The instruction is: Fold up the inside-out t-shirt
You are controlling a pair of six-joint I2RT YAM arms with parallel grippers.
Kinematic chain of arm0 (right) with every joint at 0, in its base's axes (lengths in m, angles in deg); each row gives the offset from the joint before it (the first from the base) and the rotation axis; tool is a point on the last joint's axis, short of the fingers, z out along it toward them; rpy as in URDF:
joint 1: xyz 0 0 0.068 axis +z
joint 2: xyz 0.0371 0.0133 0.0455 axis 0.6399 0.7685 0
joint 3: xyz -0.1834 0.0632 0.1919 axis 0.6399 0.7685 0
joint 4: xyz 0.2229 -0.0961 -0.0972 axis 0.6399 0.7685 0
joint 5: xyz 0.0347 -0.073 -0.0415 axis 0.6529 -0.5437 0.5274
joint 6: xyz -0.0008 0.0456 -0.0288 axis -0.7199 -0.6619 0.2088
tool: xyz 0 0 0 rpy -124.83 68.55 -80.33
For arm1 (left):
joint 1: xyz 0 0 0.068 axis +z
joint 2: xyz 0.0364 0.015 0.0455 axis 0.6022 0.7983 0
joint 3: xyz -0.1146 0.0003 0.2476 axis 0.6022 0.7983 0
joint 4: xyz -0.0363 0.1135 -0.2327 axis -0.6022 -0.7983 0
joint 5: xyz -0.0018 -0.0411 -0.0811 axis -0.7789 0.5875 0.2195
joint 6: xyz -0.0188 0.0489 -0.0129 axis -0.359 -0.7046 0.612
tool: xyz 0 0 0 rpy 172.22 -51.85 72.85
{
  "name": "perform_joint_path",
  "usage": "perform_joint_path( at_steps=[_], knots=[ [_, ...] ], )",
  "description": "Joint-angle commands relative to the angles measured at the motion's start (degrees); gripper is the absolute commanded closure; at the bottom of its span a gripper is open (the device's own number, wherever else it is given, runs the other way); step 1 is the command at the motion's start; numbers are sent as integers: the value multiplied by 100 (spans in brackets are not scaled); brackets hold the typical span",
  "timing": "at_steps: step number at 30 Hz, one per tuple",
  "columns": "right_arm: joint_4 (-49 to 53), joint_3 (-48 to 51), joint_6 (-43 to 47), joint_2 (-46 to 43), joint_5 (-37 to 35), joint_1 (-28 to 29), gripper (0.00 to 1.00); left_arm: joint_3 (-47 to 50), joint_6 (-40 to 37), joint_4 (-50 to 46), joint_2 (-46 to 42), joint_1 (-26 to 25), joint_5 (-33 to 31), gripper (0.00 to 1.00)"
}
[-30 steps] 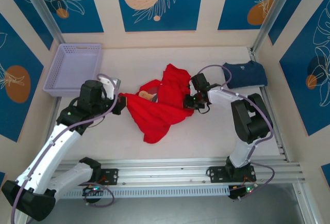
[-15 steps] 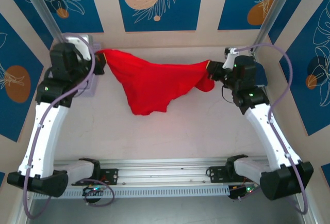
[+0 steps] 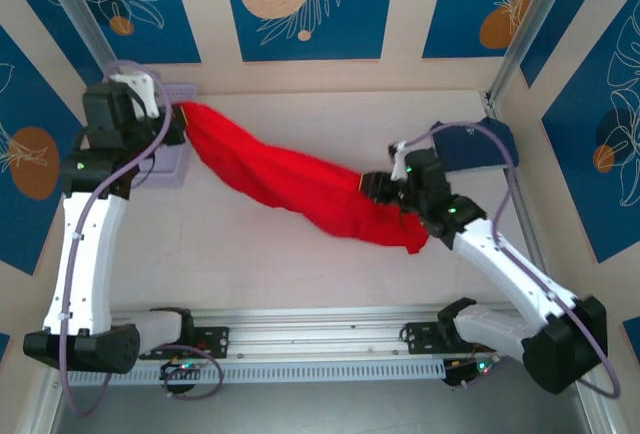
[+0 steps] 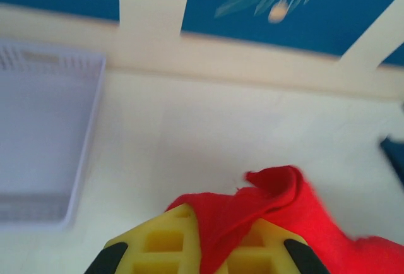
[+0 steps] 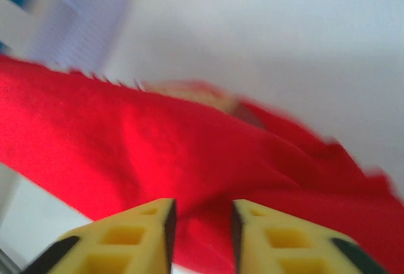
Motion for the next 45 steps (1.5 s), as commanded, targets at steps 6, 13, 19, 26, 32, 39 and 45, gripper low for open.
perform_joint_path(
  at_steps=[6, 13, 19, 26, 32, 39, 45],
  knots=[
    [615, 504, -18, 152, -374, -17, 53, 1756, -109, -141, -749, 77, 303, 100],
    [517, -506, 633, 1642, -586, -202, 47, 2389, 122, 343, -954, 78, 692, 100],
    [330, -1454, 979, 2965, 250, -122, 41, 2474, 111, 483, -901, 77, 806, 100],
    [426, -2066, 1075, 3913, 366, 110, 61, 2503, 158, 577, -901, 79, 888, 100],
    [622, -2786, 1438, 3607, -78, -173, 92, 2148, 553, 778, -649, 79, 999, 100],
    [1223, -4938, 1814, 3245, -33, -698, 98, 122, 881, 705, 335, 257, 723, 100],
    [1307, -3663, 1762, 1831, -272, -458, 94, -225, 416, 530, -480, 343, 533, 100]
  ],
)
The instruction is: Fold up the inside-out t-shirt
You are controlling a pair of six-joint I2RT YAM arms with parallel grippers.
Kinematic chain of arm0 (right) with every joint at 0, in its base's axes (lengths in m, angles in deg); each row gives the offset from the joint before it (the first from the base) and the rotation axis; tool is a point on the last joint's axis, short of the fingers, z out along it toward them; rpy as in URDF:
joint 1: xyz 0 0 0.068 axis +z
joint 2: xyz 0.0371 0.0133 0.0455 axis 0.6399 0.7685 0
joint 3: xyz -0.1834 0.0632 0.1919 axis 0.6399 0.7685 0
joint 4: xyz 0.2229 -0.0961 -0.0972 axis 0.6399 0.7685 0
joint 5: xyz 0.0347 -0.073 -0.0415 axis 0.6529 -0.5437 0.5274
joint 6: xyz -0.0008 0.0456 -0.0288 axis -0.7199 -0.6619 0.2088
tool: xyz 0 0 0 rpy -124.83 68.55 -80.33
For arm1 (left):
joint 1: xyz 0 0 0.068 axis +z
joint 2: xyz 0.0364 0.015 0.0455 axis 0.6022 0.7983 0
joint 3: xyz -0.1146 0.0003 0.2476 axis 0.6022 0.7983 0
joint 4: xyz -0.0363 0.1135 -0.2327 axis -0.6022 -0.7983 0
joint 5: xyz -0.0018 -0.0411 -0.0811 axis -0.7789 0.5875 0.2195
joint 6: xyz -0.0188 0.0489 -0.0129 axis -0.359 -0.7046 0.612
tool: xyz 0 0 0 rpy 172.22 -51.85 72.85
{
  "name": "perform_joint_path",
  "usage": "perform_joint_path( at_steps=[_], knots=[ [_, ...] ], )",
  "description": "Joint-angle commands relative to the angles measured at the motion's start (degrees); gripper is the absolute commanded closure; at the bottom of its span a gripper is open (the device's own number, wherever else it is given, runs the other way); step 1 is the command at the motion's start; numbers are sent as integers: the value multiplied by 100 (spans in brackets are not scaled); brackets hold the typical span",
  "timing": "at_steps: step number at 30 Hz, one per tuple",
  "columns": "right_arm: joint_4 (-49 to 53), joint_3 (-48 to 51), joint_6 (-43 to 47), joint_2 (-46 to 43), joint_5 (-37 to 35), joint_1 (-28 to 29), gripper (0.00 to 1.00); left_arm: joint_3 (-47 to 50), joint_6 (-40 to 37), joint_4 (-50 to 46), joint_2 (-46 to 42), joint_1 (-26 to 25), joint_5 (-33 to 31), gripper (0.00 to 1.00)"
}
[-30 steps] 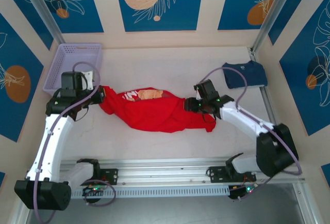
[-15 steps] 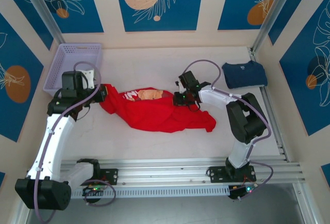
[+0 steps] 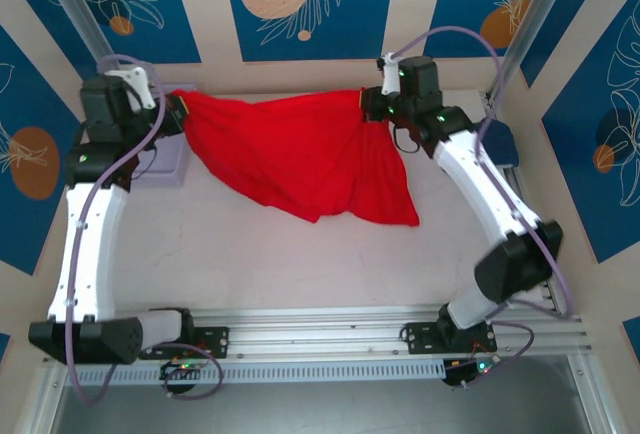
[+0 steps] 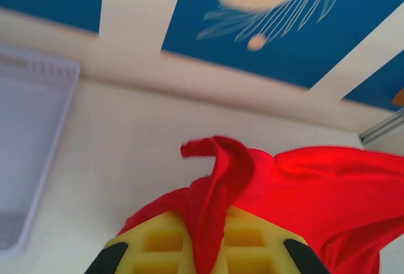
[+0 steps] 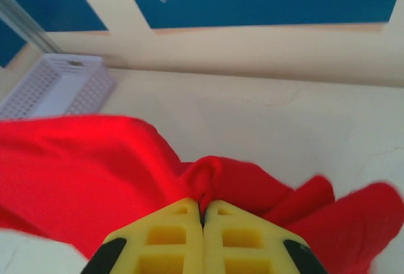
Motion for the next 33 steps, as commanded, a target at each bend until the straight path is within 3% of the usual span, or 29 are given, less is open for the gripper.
perform_joint_path(
  at_steps=[1, 3, 7, 11, 16, 27, 33],
  knots=[
    [356, 1317, -41, -900, -231, 287, 92, 397, -292, -133, -831, 58, 19, 100],
    [269, 2389, -356, -1473, -303, 489, 87, 1260, -382, -113, -1287, 63, 360, 100],
    [241, 4163, -1144, -2160, -247, 875, 59, 2921, -496, -119, -1868, 62, 677, 100],
    [134, 4746, -1438, -2216, -105, 890, 50, 3660, -440, -77, -1949, 63, 817, 100],
    [29, 4447, -1251, -1681, -325, 675, 48, 3773, -413, 33, -1873, 63, 911, 100],
    [99, 4126, -1194, -518, 42, -209, 49, 3789, -499, 33, -1845, 63, 1001, 100],
    [207, 3630, -1087, 320, 103, -341, 52, 3768, -547, 25, -1847, 62, 1012, 100]
  ],
)
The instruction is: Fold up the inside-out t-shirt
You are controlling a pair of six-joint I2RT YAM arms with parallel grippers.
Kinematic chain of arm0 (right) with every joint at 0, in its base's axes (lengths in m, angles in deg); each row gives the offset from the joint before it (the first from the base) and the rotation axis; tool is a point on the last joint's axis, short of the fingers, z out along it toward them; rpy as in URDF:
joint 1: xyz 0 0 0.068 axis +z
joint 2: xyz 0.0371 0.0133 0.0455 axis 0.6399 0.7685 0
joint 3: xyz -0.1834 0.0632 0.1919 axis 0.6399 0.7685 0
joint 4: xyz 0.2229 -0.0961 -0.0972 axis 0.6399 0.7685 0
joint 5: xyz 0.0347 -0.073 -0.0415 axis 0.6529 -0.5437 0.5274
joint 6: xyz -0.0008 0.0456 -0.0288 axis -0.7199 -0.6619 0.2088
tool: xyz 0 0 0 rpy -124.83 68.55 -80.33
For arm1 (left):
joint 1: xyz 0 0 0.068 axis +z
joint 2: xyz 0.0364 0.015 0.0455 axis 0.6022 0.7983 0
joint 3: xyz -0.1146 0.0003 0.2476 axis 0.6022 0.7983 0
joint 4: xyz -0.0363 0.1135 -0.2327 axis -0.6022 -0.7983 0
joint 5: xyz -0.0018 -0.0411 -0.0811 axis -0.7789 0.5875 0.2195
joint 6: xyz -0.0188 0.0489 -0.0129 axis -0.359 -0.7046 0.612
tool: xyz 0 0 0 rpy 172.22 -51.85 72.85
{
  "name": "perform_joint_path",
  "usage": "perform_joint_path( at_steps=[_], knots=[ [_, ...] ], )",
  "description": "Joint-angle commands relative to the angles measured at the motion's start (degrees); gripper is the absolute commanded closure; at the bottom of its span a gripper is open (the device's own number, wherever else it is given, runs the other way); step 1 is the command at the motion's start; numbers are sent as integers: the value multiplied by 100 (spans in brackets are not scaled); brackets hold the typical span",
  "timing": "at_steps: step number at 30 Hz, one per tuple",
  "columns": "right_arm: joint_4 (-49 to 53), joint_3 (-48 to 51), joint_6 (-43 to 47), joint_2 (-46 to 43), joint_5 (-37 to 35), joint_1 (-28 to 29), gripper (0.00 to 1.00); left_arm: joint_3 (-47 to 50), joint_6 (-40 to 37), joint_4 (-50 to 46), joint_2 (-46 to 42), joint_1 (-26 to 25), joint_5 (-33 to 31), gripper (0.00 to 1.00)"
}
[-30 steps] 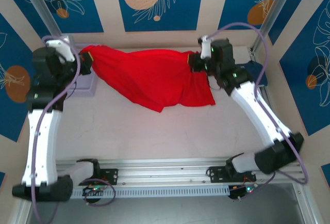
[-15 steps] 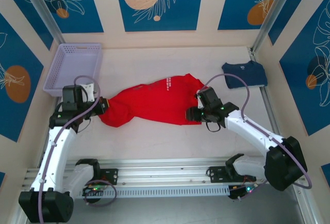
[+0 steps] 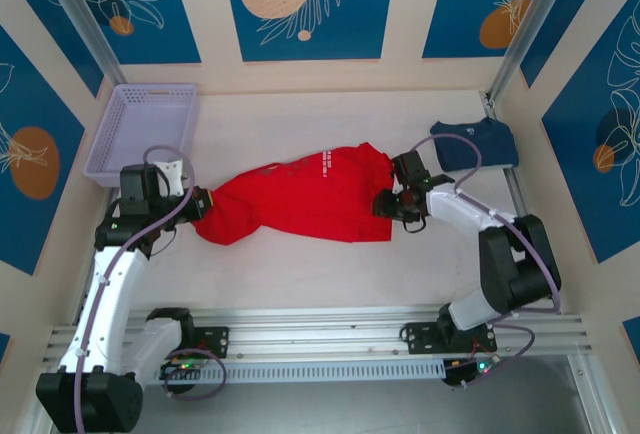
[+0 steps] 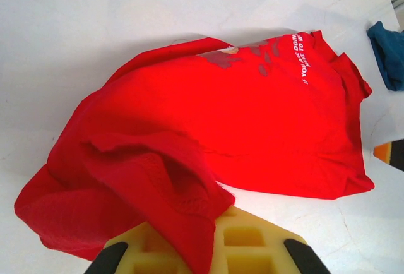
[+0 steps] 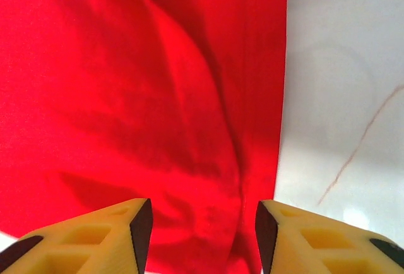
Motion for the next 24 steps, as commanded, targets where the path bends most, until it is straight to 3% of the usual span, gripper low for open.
perform_joint_path(
  at_steps=[1, 16, 24],
  knots=[
    [136, -331, 61, 378, 194, -18, 52, -135, -174, 65, -64, 58, 163, 100],
    [202, -482, 27, 922, 301, 87, 53, -122, -218, 43, -105, 58, 120, 100],
    [172, -518, 4, 977, 377, 175, 59, -122, -247, 21, -126, 58, 68, 100]
  ],
)
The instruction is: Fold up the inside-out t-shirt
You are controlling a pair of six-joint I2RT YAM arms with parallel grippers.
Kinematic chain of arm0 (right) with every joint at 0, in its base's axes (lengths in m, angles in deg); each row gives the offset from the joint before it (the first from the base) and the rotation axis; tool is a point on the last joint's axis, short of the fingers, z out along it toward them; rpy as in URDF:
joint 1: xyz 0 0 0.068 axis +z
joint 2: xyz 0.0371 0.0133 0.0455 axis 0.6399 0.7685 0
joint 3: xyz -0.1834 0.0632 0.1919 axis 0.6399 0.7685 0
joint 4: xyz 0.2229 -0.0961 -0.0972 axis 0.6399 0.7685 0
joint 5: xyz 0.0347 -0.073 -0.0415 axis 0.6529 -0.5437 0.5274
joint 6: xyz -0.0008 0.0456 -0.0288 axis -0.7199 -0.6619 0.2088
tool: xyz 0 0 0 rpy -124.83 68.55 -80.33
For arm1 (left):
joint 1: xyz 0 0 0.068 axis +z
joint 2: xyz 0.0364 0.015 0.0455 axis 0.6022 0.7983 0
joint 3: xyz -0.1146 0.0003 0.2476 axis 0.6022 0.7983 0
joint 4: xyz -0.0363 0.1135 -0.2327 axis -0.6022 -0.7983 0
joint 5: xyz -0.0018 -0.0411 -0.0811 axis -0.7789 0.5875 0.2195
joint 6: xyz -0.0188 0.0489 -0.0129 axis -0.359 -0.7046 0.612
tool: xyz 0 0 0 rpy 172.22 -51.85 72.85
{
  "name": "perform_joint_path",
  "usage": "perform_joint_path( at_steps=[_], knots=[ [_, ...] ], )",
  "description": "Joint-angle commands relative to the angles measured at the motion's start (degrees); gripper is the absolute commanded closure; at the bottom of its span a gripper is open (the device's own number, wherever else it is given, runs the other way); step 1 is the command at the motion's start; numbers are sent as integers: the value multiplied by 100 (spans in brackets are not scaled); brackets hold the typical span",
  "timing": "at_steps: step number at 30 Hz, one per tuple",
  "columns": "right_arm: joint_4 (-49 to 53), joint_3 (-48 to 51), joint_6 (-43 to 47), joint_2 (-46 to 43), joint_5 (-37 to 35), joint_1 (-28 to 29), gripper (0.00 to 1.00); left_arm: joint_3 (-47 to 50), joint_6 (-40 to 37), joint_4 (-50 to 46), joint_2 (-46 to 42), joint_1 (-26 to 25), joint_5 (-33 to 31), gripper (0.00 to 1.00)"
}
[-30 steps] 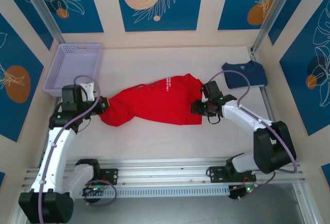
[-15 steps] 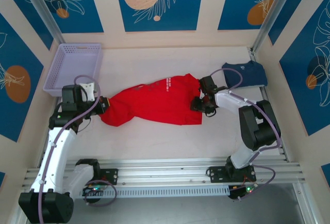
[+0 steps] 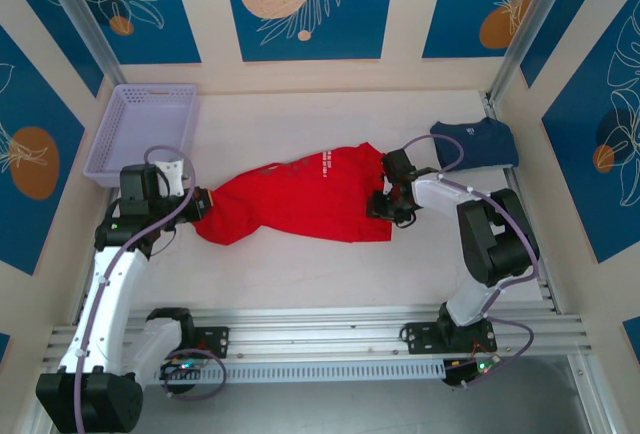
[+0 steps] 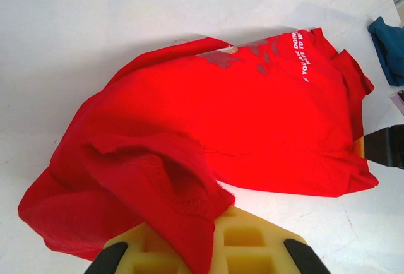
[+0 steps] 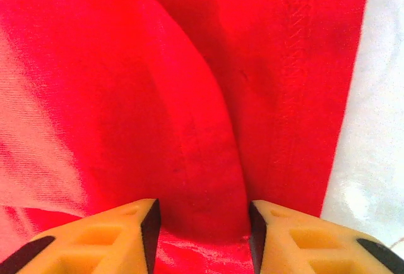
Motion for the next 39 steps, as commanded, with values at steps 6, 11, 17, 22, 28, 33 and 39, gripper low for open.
perform_joint_path(
  at_steps=[6, 11, 17, 22, 28, 33, 39],
  knots=[
    [47, -142, 17, -5, 109, 82, 71, -120, -125, 4, -111, 57, 50, 100],
    [59, -137, 33, -119, 72, 104, 83, -113, -125, -5, -120, 58, 33, 100],
    [245, -162, 111, -716, -117, 91, 95, -135, -44, -2, -145, 58, -93, 100],
    [488, -576, 239, -1880, -311, -158, 100, -416, 252, -57, -158, 62, -564, 100],
    [302, -1629, 200, -2733, -72, -639, 100, -1437, 939, 326, 108, 61, -833, 100],
    [744, -2951, 493, -2899, -201, -801, 100, -3326, 650, -45, 467, 76, -1425, 100],
    [937, -3968, 644, -3807, -407, -1118, 100, -5615, -2, -506, 512, 75, -2076, 100]
  ],
)
